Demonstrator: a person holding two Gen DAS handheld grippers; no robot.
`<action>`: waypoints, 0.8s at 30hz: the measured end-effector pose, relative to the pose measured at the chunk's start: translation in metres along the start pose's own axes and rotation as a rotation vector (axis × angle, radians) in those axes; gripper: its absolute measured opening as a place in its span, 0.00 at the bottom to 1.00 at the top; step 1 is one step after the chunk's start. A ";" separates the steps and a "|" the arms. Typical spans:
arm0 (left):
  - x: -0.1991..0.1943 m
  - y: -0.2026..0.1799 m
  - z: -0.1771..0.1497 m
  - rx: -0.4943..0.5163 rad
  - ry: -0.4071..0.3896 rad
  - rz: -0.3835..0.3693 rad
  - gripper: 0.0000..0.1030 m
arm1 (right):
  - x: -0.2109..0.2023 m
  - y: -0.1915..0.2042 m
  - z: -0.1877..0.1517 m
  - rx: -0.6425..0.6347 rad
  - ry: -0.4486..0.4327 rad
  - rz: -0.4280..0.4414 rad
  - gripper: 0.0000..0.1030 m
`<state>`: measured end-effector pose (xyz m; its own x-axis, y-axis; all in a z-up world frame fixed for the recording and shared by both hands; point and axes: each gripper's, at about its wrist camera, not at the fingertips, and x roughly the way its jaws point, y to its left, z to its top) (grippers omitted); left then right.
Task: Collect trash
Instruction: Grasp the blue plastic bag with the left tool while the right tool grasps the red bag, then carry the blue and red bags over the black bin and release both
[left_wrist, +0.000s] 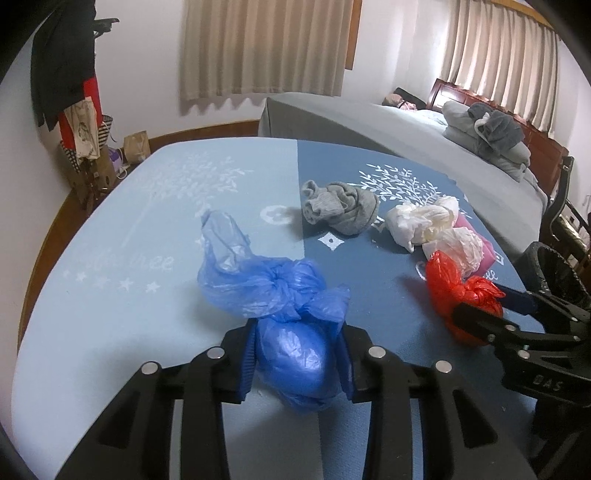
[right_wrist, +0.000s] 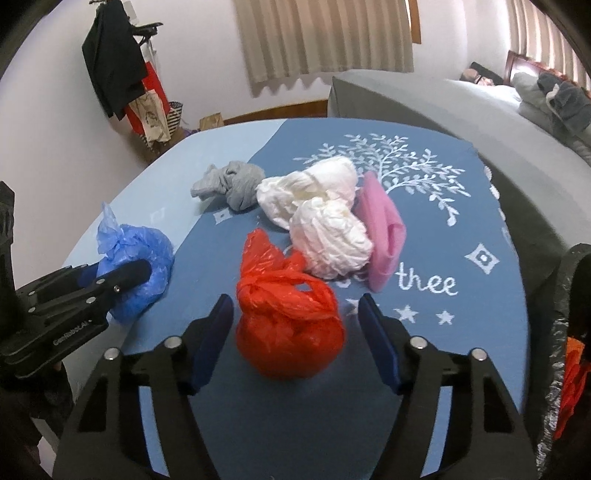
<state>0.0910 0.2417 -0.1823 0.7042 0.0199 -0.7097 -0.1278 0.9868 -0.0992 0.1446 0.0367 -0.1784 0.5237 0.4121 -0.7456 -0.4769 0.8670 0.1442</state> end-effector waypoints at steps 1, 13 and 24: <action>0.000 -0.001 0.000 0.000 -0.001 0.001 0.35 | 0.002 0.001 0.000 -0.004 0.011 0.007 0.57; -0.017 -0.011 0.005 0.012 -0.028 -0.003 0.35 | -0.029 0.003 0.004 -0.014 -0.038 0.057 0.46; -0.044 -0.050 0.023 0.058 -0.088 -0.041 0.35 | -0.075 -0.022 0.013 0.034 -0.109 0.024 0.47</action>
<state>0.0825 0.1954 -0.1301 0.7669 -0.0090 -0.6417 -0.0586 0.9947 -0.0841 0.1251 -0.0096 -0.1167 0.5865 0.4595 -0.6670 -0.4674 0.8646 0.1847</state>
